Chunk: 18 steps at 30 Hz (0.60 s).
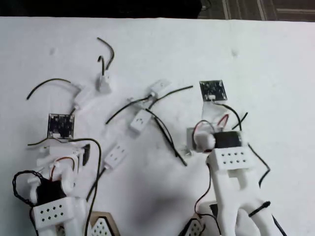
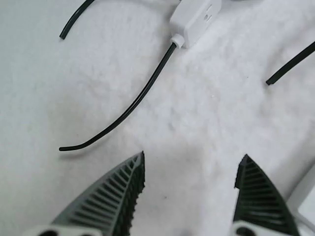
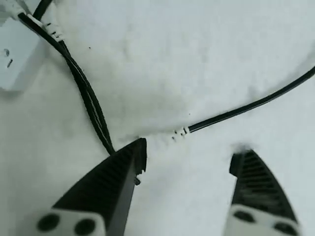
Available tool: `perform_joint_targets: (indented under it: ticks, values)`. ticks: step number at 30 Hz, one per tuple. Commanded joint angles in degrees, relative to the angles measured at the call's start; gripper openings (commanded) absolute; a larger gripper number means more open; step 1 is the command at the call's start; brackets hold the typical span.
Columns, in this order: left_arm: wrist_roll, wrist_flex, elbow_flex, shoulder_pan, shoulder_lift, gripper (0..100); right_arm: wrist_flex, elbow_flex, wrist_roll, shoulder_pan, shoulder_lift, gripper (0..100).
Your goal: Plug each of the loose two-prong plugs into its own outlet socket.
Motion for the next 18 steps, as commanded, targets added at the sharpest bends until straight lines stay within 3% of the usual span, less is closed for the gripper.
perform_joint_targets:
  ticks: [1, 12, 18]
  values:
    - [0.26, -0.35, -0.26, 0.13, -0.57, 29, 0.66, -2.55, -9.14, -2.68, 3.47, 21.1]
    - [0.26, -0.35, -0.26, 0.13, -0.57, 29, -0.48, -13.89, -21.10, -1.63, 27.65, 20.7]
    - [0.26, -0.35, -0.26, 0.13, -0.57, 29, -0.48, -19.87, -22.59, 0.04, 38.99, 20.5]
